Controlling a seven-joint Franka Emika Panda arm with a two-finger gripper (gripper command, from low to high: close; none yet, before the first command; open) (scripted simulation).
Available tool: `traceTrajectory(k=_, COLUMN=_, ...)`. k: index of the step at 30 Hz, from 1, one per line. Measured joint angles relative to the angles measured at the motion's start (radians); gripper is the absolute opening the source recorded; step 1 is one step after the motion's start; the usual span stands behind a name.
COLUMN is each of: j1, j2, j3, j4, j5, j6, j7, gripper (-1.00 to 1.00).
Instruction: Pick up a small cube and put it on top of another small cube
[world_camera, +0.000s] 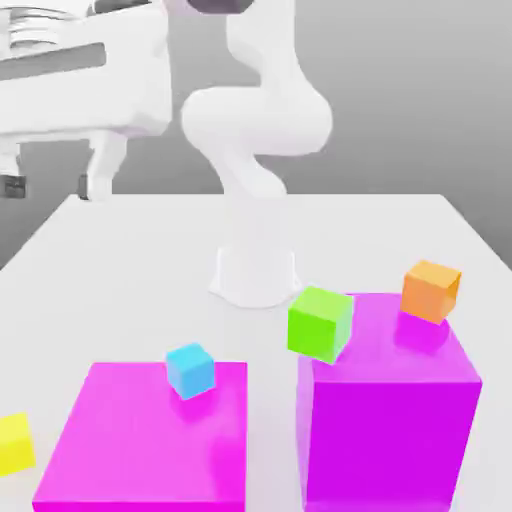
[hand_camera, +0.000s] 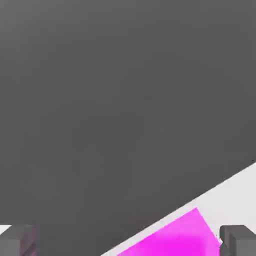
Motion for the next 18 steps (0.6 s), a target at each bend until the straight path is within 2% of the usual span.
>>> traceTrajectory(k=13, j1=-0.165, j2=0.478, j3=-0.09, j4=-0.009, j5=0.116, j6=0.147, j7=0.115, gripper=0.0)
traceTrajectory(k=17, j1=-0.212, j2=0.623, j3=-0.048, j4=0.016, j5=0.178, j6=0.244, j7=0.081, gripper=0.0)
traceTrajectory(k=18, j1=-0.224, j2=0.654, j3=-0.034, j4=0.023, j5=0.189, j6=0.267, j7=0.074, gripper=-1.0)
